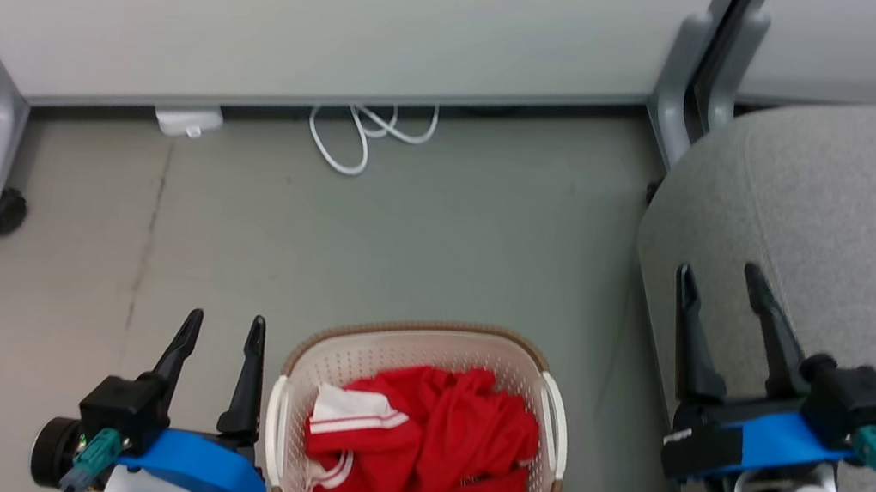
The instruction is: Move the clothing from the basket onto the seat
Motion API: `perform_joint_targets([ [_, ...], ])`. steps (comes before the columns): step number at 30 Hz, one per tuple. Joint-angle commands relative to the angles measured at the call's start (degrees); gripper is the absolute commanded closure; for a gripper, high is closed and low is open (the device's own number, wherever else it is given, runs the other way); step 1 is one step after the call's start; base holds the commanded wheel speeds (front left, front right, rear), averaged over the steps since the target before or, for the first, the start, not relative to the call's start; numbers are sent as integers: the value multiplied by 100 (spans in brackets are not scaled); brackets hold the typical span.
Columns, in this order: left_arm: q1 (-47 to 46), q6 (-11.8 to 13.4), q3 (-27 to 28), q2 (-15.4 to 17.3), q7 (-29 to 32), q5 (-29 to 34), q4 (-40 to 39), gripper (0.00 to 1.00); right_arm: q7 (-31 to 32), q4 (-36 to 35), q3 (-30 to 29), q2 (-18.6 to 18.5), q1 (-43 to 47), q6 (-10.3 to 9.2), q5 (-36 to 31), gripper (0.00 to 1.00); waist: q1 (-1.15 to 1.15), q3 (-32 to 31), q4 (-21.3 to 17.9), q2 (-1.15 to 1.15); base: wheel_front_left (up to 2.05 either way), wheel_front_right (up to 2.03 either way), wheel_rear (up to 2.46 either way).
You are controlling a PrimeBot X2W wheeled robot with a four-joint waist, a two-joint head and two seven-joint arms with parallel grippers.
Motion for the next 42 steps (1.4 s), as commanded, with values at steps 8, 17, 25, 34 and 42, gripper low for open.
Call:
perform_joint_targets([
  [8, -971, -184, -337, 155, 136, 94, 857, 0, -74, -360, 172, -25, -867, 3, 15, 0, 0, 1546, -513, 0, 0, 0, 0],
  [17, -1804, -293, -802, 398, 261, 358, 2012, 0, -170, -460, 566, -21, -1336, 3, 227, 0, 0, 2575, -961, 0, 0, 0, 0],
  [25, -2597, -336, -1388, 691, 423, 705, 2805, 0, -208, -556, 731, -21, -1549, 3, 444, 0, 0, 3288, -1214, 0, 0, 0, 0],
  [34, -3349, -350, -2115, 957, 813, 897, 3615, 0, -216, -739, 1039, -22, -1591, 3, 728, 0, 0, 3710, -1463, 0, 0, 0, 0],
  [42, -3793, -340, -2748, 1273, 1163, 1080, 4095, 0, -216, -871, 1193, -21, -1625, 3, 955, 0, 0, 3983, -1722, 0, 0, 0, 0],
])
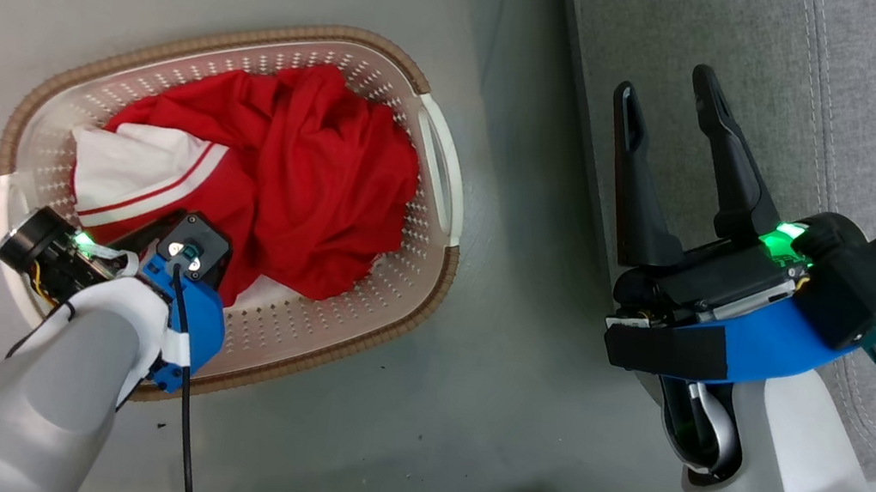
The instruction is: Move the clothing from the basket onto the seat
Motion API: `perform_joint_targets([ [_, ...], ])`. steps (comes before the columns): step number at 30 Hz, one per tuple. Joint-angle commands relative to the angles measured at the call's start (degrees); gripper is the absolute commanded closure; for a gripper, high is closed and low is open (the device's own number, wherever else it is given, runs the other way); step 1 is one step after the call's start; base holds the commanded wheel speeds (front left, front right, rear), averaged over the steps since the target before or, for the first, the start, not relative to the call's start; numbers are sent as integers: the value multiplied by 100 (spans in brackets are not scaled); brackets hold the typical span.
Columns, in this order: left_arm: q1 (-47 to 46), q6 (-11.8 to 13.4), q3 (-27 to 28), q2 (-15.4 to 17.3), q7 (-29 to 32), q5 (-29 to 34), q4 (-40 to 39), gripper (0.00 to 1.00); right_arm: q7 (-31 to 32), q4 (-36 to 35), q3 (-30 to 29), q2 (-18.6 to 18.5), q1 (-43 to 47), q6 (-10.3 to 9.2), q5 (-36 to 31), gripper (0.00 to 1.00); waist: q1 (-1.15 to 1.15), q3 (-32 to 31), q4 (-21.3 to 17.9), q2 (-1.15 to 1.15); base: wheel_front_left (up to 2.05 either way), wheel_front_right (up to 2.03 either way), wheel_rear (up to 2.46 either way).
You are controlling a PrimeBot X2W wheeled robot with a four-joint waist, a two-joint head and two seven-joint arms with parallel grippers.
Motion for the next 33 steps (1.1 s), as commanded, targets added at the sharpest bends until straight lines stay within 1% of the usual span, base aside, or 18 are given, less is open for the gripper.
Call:
perform_joint_targets([
  [1, -151, -10, -82, 47, 36, 41, 33, 0, -29, -26, 13, -14, -88, 3, 47, 0, -1, 84, -79, 0, 0, 0, 0],
  [5, -360, -11, -388, 182, 124, 46, 157, 0, -30, -58, 67, -14, -74, 3, 152, 0, -1, 177, -166, 0, 0, 0, 0],
  [11, -625, -11, -671, 317, 252, 121, 296, 0, -30, -121, 133, -14, -74, 3, 260, 0, -1, 307, -256, 0, 0, 0, 0],
  [13, -712, 35, -791, 365, 354, 233, 367, 0, -30, -148, 174, -14, -72, 3, 307, 0, -1, 355, -306, 0, 0, 0, 0],
  [18, -808, 217, -928, 375, 395, 369, 427, 0, -30, -177, 159, -13, -44, 3, 327, 0, -1, 407, -338, 0, 0, 0, 0],
  [19, -819, 248, -952, 366, 392, 393, 436, 56, -30, -179, 153, -14, -43, 3, 324, 0, -1, 421, -340, 0, 0, 0, 0],
  [20, -827, 273, -966, 351, 380, 391, 445, 100, -30, -177, 151, -14, -48, 3, 318, 0, -1, 431, -340, 0, 0, 0, 0],
  [33, -896, 148, -1106, 190, 327, 223, 584, 100, -30, -133, 122, -14, -94, 3, 253, 0, -1, 384, -261, 0, 0, 0, 0],
])
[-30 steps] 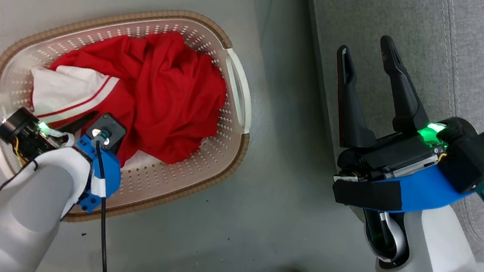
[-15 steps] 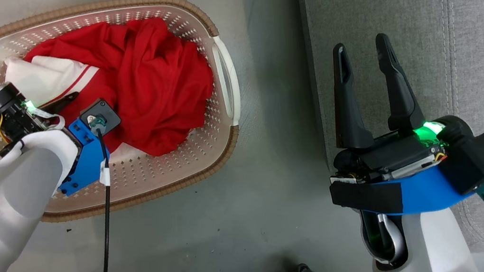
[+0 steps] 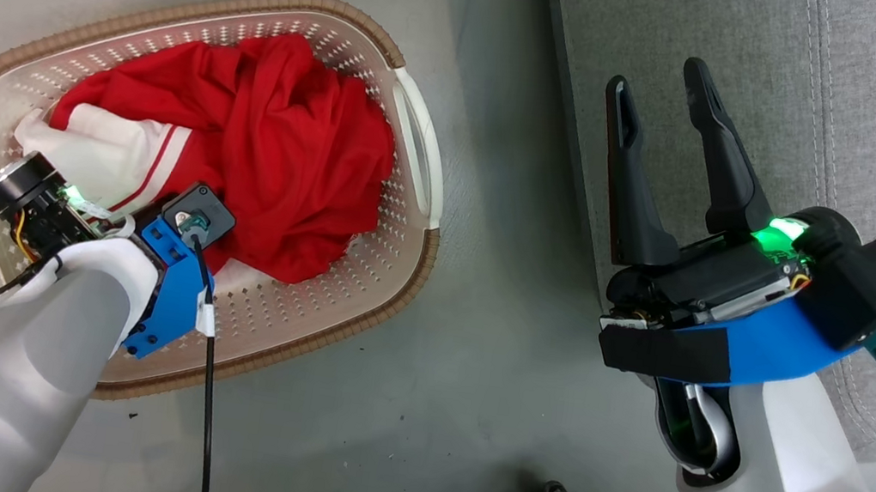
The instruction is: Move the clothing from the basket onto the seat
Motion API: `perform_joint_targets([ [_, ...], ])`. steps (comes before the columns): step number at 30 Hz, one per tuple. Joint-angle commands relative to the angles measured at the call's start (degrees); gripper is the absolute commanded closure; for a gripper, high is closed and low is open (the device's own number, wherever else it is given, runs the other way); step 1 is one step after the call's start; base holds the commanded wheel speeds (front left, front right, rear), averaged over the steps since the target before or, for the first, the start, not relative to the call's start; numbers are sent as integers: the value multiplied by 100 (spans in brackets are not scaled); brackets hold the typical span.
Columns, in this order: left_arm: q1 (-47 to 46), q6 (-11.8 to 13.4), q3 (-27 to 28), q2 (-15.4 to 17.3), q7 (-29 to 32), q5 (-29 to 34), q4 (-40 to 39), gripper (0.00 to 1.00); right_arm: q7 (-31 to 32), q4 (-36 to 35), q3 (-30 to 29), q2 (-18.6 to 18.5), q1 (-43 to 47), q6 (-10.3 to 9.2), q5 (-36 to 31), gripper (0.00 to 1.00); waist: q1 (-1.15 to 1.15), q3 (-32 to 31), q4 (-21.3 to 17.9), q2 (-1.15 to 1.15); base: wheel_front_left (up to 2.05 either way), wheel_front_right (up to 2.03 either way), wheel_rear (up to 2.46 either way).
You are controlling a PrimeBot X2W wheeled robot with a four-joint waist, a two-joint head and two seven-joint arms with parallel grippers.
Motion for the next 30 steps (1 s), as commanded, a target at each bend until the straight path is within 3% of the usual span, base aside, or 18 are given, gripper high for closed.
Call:
perform_joint_targets([
  [1, -107, -11, -3, -10, -24, -45, 26, 100, -30, 16, -23, -14, -72, 3, -20, 0, 0, -16, 15, 0, 0, 0, 0],
  [11, -53, 38, 25, -103, -85, -232, 81, 100, -30, 107, -38, -14, -80, 3, -121, 0, 0, -183, 127, 0, 0, 0, 0],
  [14, 72, 91, 77, -271, -248, -356, 123, 100, -30, 173, -44, -14, -95, 3, -174, 0, 0, -409, 204, 0, 0, 0, 0],
  [23, 508, 103, 192, -965, -680, -753, 76, 100, -29, 667, -222, -17, 257, 3, -506, 0, 0, -1821, 768, 0, 0, 0, 0],
  [30, 964, -65, 250, -1163, -1142, -1112, -40, 100, -28, 1112, -343, -19, 716, 3, -749, 0, 0, -3026, 1240, 0, 0, 0, 0],
])
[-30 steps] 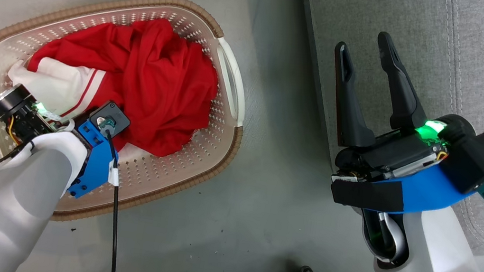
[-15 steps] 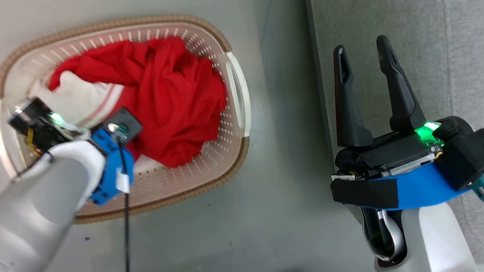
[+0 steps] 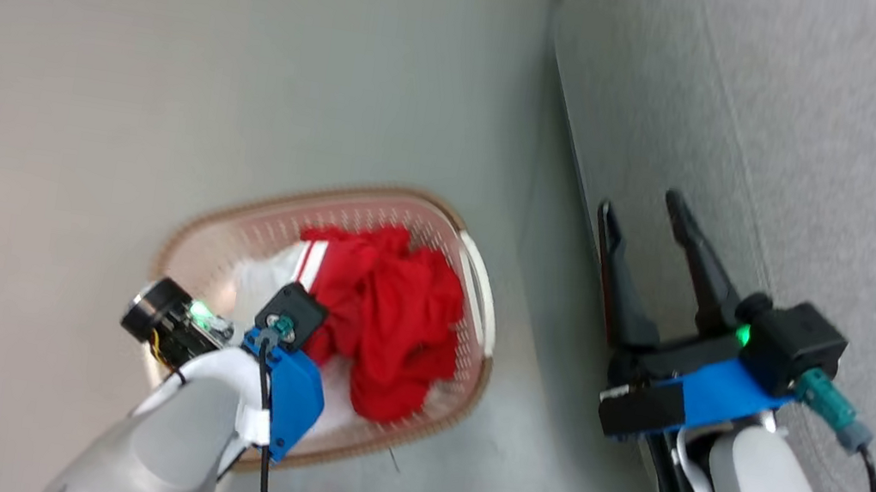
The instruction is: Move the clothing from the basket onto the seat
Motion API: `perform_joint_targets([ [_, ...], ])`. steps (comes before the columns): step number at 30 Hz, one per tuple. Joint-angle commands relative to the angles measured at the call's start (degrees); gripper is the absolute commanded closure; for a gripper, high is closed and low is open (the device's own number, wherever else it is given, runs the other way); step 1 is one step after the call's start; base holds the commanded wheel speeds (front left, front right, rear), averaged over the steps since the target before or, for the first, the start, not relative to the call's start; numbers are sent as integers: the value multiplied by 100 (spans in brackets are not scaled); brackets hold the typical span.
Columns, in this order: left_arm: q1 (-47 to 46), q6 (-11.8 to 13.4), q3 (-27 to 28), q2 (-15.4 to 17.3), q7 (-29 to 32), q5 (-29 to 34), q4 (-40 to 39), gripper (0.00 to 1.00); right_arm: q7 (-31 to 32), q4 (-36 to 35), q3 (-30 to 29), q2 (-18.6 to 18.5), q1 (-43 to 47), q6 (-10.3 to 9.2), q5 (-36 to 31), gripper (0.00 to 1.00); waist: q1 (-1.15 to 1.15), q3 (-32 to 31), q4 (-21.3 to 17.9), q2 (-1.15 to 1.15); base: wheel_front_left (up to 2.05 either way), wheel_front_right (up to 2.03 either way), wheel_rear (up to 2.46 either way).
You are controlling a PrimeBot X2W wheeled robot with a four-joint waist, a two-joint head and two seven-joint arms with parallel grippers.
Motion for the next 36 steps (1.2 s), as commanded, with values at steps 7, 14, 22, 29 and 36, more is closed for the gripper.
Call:
perform_joint_targets([
  [7, 312, -121, 87, -235, -308, -511, -266, 100, 69, 288, -98, -21, 627, 3, -122, 0, 1, -1800, 882, 0, 0, 0, 0],
  [14, 144, -149, -70, -342, -284, -1079, -767, 100, 323, 175, 5, -22, 1050, 3, -93, 0, 1, -2389, 1122, 0, 0, 0, 0],
  [22, -205, -139, -546, -347, 30, -1879, -1681, 100, 549, 7, 204, -22, 1301, 3, -8, 0, 1, -2752, 1133, 0, 0, 0, 0],
  [29, -571, -139, -938, -344, 277, -2316, -2252, 100, 698, -156, 248, -22, 1392, 3, -63, 0, 1, -2918, 1088, 0, 0, 0, 0],
  [36, -760, -42, -1179, -344, 410, -2491, -2422, 100, 823, -290, 251, -21, 1450, 3, -109, 0, 1, -3007, 1076, 0, 0, 0, 0],
])
